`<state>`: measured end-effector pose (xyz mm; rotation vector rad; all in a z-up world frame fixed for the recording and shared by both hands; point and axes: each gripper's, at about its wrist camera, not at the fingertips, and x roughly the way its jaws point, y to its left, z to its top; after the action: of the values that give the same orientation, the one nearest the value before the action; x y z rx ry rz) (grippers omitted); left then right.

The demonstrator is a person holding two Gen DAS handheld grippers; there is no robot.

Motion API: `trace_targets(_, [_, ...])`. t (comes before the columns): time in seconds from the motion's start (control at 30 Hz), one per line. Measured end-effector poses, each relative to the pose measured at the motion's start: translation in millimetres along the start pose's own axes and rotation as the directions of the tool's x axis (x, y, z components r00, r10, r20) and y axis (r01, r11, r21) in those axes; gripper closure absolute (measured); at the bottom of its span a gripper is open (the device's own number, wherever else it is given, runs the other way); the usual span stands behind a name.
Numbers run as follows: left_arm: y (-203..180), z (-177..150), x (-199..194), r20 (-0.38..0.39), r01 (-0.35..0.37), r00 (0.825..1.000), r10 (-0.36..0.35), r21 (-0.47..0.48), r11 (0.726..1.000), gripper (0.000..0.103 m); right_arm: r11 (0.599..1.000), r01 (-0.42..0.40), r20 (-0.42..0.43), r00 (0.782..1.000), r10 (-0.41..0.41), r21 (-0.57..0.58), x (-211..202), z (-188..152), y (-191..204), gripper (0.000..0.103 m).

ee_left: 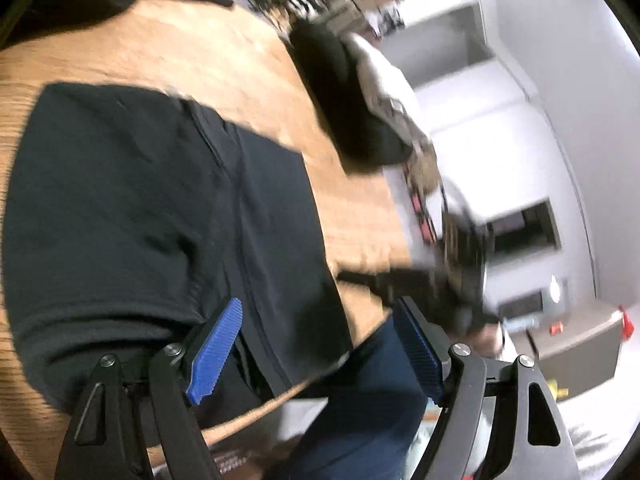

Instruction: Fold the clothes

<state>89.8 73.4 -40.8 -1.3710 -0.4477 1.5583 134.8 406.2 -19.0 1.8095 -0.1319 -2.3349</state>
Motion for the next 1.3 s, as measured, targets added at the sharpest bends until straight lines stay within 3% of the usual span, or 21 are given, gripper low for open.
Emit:
trace_targets(0.1, [17.1,8.1,-20.1,0.097,-0.044,0.994,0.051,-0.072,0.996,0.025,0.999,0.016,-0.082,0.996,-0.020,-0.044,19.7,-8.7,11.9,0.091])
trace_targets(0.17, [31.0,14.3,-37.8,0.164,-0.080,0.981,0.100,-0.124,0.989,0.025,0.997,0.031,-0.062,0.997,-0.036,-0.073,20.2,-6.9,19.5,0.081])
trace_targets(0.23, [40.2,19.9,-53.3,0.209,-0.150,0.961,0.181,-0.157,0.976,0.025,1.000,-0.001,-0.048,0.999,0.000,-0.011,12.6,0.0,18.9,0.070])
trace_targets(0.27, [43.8,22.0,-60.5,0.224,-0.211,0.943,0.247,-0.171,0.962,0.025,0.999,-0.036,-0.022,0.999,0.037,0.018,5.4,4.4,19.4,0.065])
trace_targets(0.3, [47.4,23.4,-67.5,0.234,-0.296,0.913,0.335,-0.188,0.936,0.025,0.999,-0.050,0.005,0.999,0.050,0.021,-0.9,8.6,21.7,0.060])
trace_targets(0.37, [57.4,25.1,-80.4,0.247,-0.436,0.837,0.488,-0.237,0.868,0.025,0.998,-0.060,0.056,0.997,0.059,0.019,-14.2,21.3,28.6,0.052])
trace_targets(0.4, [63.9,25.5,-85.6,0.246,-0.453,0.821,0.514,-0.267,0.851,0.025,0.997,-0.071,0.079,0.994,0.070,0.019,-18.8,31.4,33.3,0.051])
trace_targets(0.43, [70.2,25.5,-90.6,0.244,-0.448,0.819,0.519,-0.292,0.845,0.025,0.996,-0.082,0.101,0.992,0.080,0.018,-23.4,41.5,38.0,0.051])
trace_targets(0.5, [81.2,23.6,-97.3,0.237,-0.391,0.848,0.475,-0.327,0.861,0.025,0.992,-0.124,0.137,0.983,0.120,0.022,-34.3,61.5,46.3,0.051])
trace_targets(0.6, [86.0,19.7,-86.0,0.214,-0.368,0.865,0.454,-0.347,0.863,0.025,0.985,-0.170,0.168,0.972,0.161,0.038,-37.7,95.2,60.9,0.054])
trace_targets(0.63, [85.9,18.2,-82.6,0.206,-0.366,0.868,0.451,-0.347,0.864,0.025,0.986,-0.165,0.159,0.975,0.157,0.037,-34.2,108.4,68.1,0.059])
trace_targets(0.77, [74.2,13.3,-76.1,0.195,-0.379,0.875,0.444,-0.296,0.877,0.025,0.988,-0.152,0.112,0.983,0.148,0.030,-5.4,149.8,95.3,0.095])
trace_targets(0.93, [71.9,9.3,-72.1,0.170,-0.379,0.889,0.426,-0.251,0.891,0.025,0.997,-0.069,-0.006,0.998,0.069,0.023,69.7,149.5,122.4,0.103])
trace_targets(1.03, [72.8,7.7,-68.6,0.150,-0.378,0.896,0.418,-0.237,0.895,0.025,0.998,-0.049,-0.011,0.999,0.049,0.036,85.8,144.7,124.3,0.103])
trace_targets(1.23, [66.2,6.1,-51.3,0.078,-0.355,0.924,0.373,-0.179,0.917,0.025,0.998,-0.051,0.046,0.998,0.049,0.042,72.9,160.7,131.2,0.091])
trace_targets(1.3, [69.4,6.2,-44.5,0.036,-0.343,0.934,0.355,-0.187,0.921,0.025,0.998,-0.020,0.024,1.000,0.019,0.055,85.6,165.4,128.6,0.082])
